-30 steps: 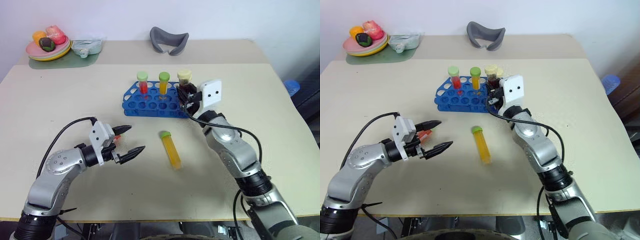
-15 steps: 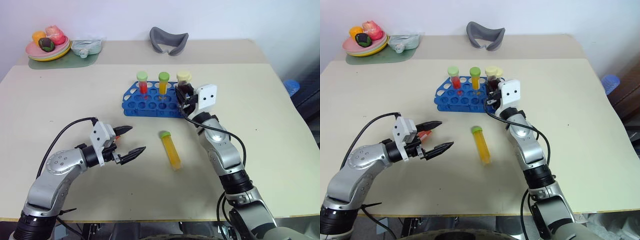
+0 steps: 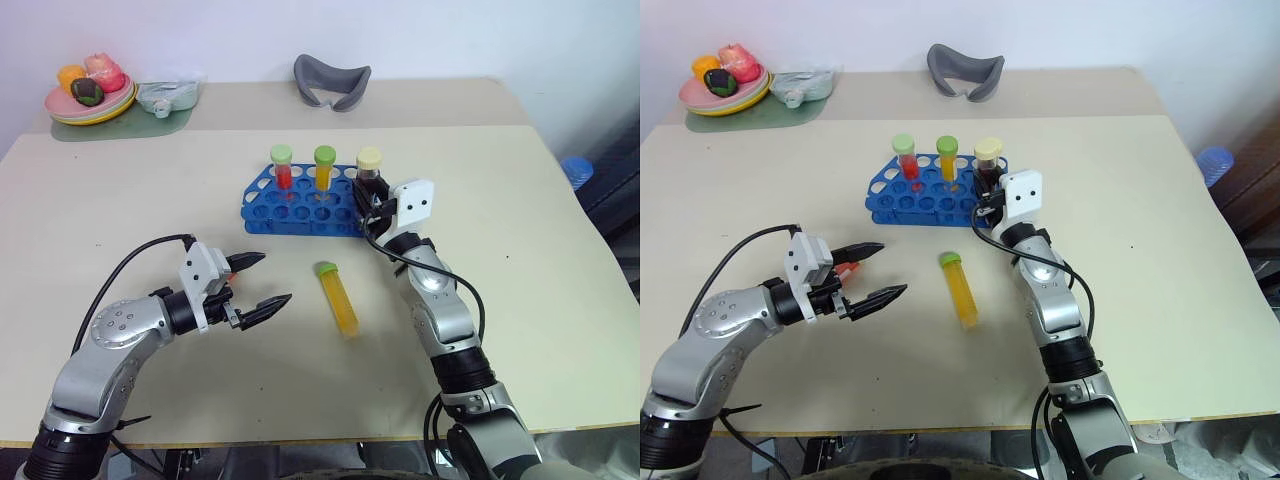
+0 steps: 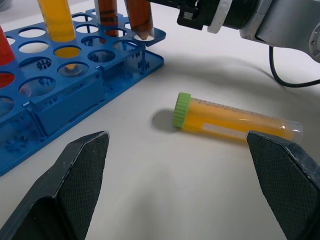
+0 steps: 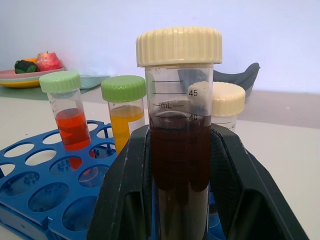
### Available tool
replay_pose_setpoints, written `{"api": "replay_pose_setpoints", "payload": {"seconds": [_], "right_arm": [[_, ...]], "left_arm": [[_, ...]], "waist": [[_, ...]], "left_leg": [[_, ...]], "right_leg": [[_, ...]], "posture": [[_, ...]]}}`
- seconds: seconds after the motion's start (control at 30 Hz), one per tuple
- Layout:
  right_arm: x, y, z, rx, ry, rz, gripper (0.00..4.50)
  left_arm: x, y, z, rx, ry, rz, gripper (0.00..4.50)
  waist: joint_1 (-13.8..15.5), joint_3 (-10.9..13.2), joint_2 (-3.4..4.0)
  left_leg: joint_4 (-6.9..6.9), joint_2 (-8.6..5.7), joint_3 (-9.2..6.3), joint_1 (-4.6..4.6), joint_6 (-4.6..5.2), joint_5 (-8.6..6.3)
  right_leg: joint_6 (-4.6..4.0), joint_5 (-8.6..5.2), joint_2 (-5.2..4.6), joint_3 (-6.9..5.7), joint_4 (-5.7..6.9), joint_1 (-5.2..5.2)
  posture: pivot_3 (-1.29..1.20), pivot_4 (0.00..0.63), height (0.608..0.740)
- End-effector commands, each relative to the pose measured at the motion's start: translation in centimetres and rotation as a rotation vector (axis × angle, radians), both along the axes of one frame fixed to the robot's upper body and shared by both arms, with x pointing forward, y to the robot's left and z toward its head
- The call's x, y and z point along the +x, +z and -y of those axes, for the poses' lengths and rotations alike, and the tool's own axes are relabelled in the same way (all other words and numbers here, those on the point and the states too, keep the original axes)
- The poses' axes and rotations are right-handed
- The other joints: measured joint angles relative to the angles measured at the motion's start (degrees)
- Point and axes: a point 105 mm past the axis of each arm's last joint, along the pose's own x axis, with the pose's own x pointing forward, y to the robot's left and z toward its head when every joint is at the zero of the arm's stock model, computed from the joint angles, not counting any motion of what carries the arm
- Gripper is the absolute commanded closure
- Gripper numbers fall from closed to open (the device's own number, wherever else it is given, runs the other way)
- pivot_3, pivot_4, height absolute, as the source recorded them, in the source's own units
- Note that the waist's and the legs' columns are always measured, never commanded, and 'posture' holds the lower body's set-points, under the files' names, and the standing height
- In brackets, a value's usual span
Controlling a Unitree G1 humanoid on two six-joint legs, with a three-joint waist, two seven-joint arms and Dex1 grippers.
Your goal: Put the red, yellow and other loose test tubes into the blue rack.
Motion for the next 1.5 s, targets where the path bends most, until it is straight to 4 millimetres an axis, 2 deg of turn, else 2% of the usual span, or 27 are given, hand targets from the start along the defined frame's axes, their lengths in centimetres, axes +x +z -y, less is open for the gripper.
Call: {"api": "replay_pose_setpoints", "payload": {"seconds": [0.03, 0.13, 0.17, 0.2, 0.33, 0.43, 0.6, 0.67, 0.73, 0.83, 0.93, 1.07, 1.1, 1.2, 1.37, 1.5], "right_arm": [[-0.1, 0.6, 0.3, 0.016, -0.016, 0.033, 3.28], [0.1, 0.6, 0.3, 0.042, -0.009, 0.023, 3.28], [0.1, 0.7, 0.4, 0.049, -0.007, 0.022, 2.5], [0.1, 0.8, 0.4, 0.05, -0.006, 0.026, 2.15], [-0.2, 1.6, 0.4, 0.018, -0.008, 0.062, 0.25], [-0.8, 2.7, 1.0, 0.002, -0.001, 0.095, 0.25], [-3.0, 4.6, 2.5, -0.094, 0.07, 0.114, 0.25], [-4.5, 4.9, 3.8, -0.157, 0.152, 0.037, 0.25], [-6.8, 4.7, 4.5, -0.243, 0.28, -0.095, 0.25], [-9.0, 3.9, 4.6, -0.363, 0.38, -0.271, 0.25], [-10.5, 3.1, 3.6, -0.466, 0.444, -0.448, 0.25], [-9.3, 2.0, 1.2, -0.42, 0.441, -0.681, 0.25], [-9.0, 1.7, 0.2, -0.435, 0.437, -0.71, 0.25], [-8.2, 0.6, -1.8, -0.467, 0.43, -0.785, 0.25], [-6.8, -1.0, -2.5, -0.515, 0.337, -0.923, 0.25], [-6.8, -1.8, -3.2, -0.537, 0.313, -1.006, 0.25]], "left_arm": [[-0.1, 1.4, 0.2, -0.004, -0.015, 0.052, 0.0], [-0.1, 1.4, 0.2, -0.004, -0.015, 0.052, 0.0], [-0.1, 1.4, 0.2, -0.004, -0.015, 0.052, 0.0], [-0.1, 1.4, 0.2, -0.004, -0.015, 0.053, 0.0], [0.0, 1.4, 0.2, -0.004, -0.014, 0.053, 0.0], [-0.1, 1.4, 0.2, -0.004, -0.012, 0.052, 0.0], [-0.1, 1.3, -0.5, 0.006, 0.013, 0.052, 0.0], [0.0, 1.3, -1.4, 0.019, 0.038, 0.051, 0.0], [0.1, 1.1, -2.2, 0.037, 0.055, 0.047, 0.0], [0.4, 1.0, -2.9, 0.053, 0.067, 0.044, 0.0], [0.8, 0.8, -3.5, 0.073, 0.067, 0.041, 0.0], [1.3, 0.7, -3.8, 0.086, 0.058, 0.043, 0.0], [1.5, 0.7, -3.8, 0.087, 0.057, 0.046, 0.0], [1.6, 0.7, -3.8, 0.085, 0.057, 0.051, 0.0], [0.9, 0.3, -4.1, 0.094, 0.065, 0.042, 0.0], [0.5, 0.0, -4.2, 0.102, 0.066, 0.04, 0.0]], "waist": [[0.0, 0.0, 0.0], [0.0, 0.0, 0.0], [0.0, 0.0, 0.0], [0.0, 0.0, 0.0], [-0.1, 0.0, 0.0], [-0.1, 0.0, 0.01], [0.0, 0.0, 0.01], [0.2, 0.0, 0.03], [0.3, 0.0, 0.07], [0.1, 0.0, 0.13], [-0.2, 0.0, 0.13], [-0.3, 0.0, 0.12], [0.6, 0.0, 0.1], [0.2, 0.0, 0.1], [-0.1, 0.0, 0.11], [-0.2, 0.0, 0.11]], "left_leg": [[0.0, 0.0, 0.0, 0.0, 0.0, 0.0], [0.01, 0.0, 0.0, 0.01, -0.01, 0.0], [0.02, 0.0, 0.0, 0.01, -0.01, 0.0], [0.02, 0.0, 0.0, 0.01, -0.01, 0.0], [0.02, 0.0, 0.0, 0.01, -0.01, 0.0], [0.03, 0.0, 0.0, 0.02, -0.01, 0.0], [0.04, 0.0, 0.0, 0.01, -0.01, 0.0], [0.05, -0.01, 0.0, 0.0, 0.0, 0.0], [0.07, -0.02, -0.02, -0.01, 0.01, 0.0], [0.09, -0.01, -0.02, 0.05, 0.05, -0.03], [0.1, 0.02, -0.02, 0.19, 0.08, -0.04], [0.11, 0.03, -0.02, 0.45, 0.08, -0.05], [0.11, 0.04, -0.02, 0.45, 0.08, -0.05], [0.22, -0.04, -0.04, -0.03, 0.17, -0.1], [0.3, -0.02, -0.05, -0.08, 0.18, -0.1], [0.31, 0.0, -0.06, -0.08, 0.18, -0.1]], "right_leg": [[0.0, 0.0, 0.0, 0.0, 0.0, 0.0], [0.0, 0.0, 0.0, 0.0, 0.03, 0.0], [0.0, 0.0, 0.0, 0.0, 0.03, 0.0], [0.0, 0.0, 0.0, 0.01, 0.03, 0.0], [0.0, 0.0, 0.0, 0.01, 0.05, 0.0], [0.0, 0.0, 0.0, 0.01, 0.07, 0.0], [0.0, 0.0, -0.01, 0.01, 0.07, 0.01], [0.0, 0.0, -0.02, 0.01, 0.06, 0.01], [0.0, 0.0, -0.04, 0.0, 0.02, 0.05], [0.0, -0.01, 0.0, 0.01, 0.01, 0.11], [-0.01, -0.01, 0.07, 0.04, 0.02, 0.23], [-0.02, 0.0, 0.12, 0.1, 0.04, 0.45], [-0.02, -0.01, 0.12, 0.1, 0.04, 0.45], [0.01, -0.01, -0.03, -0.02, -0.14, 0.17], [0.01, -0.01, -0.05, -0.04, -0.06, 0.11], [0.01, -0.01, 0.01, -0.03, 0.05, 0.06]], "posture": [[0.0, 0.15, 0.74], [0.0, 0.15, 0.74], [0.0, 0.15, 0.74], [0.0, 0.15, 0.74], [0.0, 0.15, 0.74], [0.0, 0.15, 0.74], [0.0, 0.15, 0.74], [0.0, 0.15, 0.74], [0.0, 0.15, 0.74], [0.0, 0.15, 0.74], [0.0, 0.15, 0.74], [0.0, 0.15, 0.74], [0.0, 0.15, 0.74], [0.0, 0.15, 0.74], [0.0, 0.15, 0.74], [0.0, 0.15, 0.74]]}}
